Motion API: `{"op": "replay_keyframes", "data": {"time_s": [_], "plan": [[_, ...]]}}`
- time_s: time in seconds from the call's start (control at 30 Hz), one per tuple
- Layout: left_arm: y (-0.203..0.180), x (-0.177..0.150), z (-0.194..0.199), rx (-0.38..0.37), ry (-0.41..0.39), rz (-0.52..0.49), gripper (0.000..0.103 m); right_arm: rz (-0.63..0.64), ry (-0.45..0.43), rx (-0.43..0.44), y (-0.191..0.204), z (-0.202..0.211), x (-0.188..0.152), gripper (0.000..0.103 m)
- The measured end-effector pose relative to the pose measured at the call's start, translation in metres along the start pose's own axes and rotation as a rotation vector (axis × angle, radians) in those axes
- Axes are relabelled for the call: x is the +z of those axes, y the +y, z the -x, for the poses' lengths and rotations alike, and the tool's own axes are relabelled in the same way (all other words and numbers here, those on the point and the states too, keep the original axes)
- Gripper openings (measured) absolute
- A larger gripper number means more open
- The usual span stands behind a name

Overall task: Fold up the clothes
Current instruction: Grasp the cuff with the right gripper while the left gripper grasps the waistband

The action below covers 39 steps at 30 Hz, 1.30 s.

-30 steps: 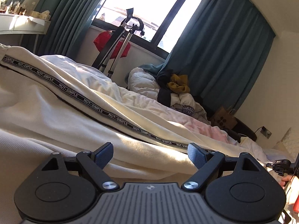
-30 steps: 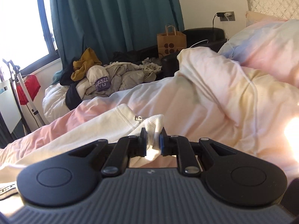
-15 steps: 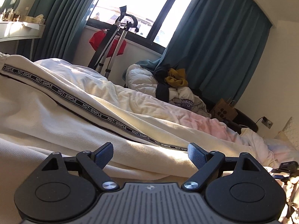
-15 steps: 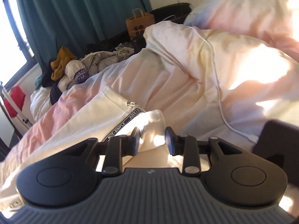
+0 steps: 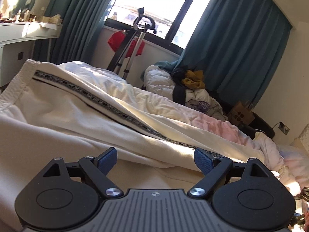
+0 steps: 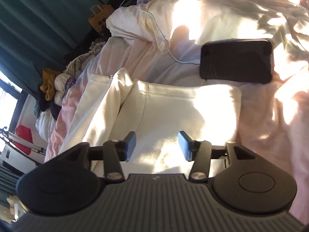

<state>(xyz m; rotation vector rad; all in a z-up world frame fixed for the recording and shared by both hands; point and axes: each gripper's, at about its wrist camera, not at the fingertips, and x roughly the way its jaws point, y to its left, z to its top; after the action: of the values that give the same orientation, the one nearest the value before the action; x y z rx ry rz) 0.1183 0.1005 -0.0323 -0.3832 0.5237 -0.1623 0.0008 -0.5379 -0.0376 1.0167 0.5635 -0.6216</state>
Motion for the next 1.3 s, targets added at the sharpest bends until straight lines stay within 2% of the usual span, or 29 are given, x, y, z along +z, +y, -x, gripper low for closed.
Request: {"op": "replay_keyframes", "data": {"time_s": [0.13,0.2,0.3,0.43,0.53,0.67,0.73,0.83,0.9,0.93,1.0,1.1,1.23,1.3], "plan": [[0.021,0.006,0.036,0.088,0.029,0.103,0.088,-0.139,0.03,-0.01,-0.028,0.006,0.0,0.077],[0.033,0.009,0.056,0.113,0.005,0.16,0.088,-0.209,0.045,-0.015,-0.043,0.009,-0.001,0.078],[0.054,0.015,0.089,0.146,-0.065,0.26,0.088,-0.268,0.07,-0.002,-0.054,0.006,-0.003,0.077],[0.09,0.021,0.129,0.178,-0.161,0.414,0.089,-0.301,0.095,-0.063,-0.065,-0.003,-0.004,0.078],[0.119,0.023,0.15,0.219,-0.192,0.542,0.094,-0.312,0.086,-0.069,-0.071,-0.011,-0.001,0.078],[0.154,0.017,0.165,0.278,-0.184,0.675,0.095,-0.286,0.042,-0.06,-0.072,-0.018,0.007,0.069],[0.171,0.014,0.167,0.309,-0.155,0.746,0.095,-0.271,0.022,-0.056,-0.073,-0.022,0.012,0.061],[0.186,0.009,0.163,0.292,-0.122,0.797,0.095,-0.269,0.008,-0.074,-0.078,-0.03,0.017,0.041],[0.192,0.006,0.153,0.278,-0.096,0.8,0.095,-0.27,0.001,-0.084,-0.08,-0.034,0.019,0.022],[0.195,0.004,0.148,0.263,-0.071,0.806,0.095,-0.27,-0.004,-0.079,-0.08,-0.034,0.02,0.02],[0.199,0.001,0.133,0.209,-0.022,0.819,0.093,-0.265,-0.02,-0.06,-0.077,-0.032,0.019,0.01],[0.203,-0.001,0.12,0.153,0.003,0.821,0.091,-0.246,-0.069,-0.004,-0.069,-0.023,0.021,0.008],[0.214,-0.007,0.11,0.077,-0.015,0.865,0.087,-0.192,-0.145,0.063,-0.054,-0.01,0.023,0.008],[0.221,-0.011,0.105,0.033,-0.015,0.901,0.07,-0.161,-0.165,0.073,-0.047,-0.009,0.025,0.008]]}}
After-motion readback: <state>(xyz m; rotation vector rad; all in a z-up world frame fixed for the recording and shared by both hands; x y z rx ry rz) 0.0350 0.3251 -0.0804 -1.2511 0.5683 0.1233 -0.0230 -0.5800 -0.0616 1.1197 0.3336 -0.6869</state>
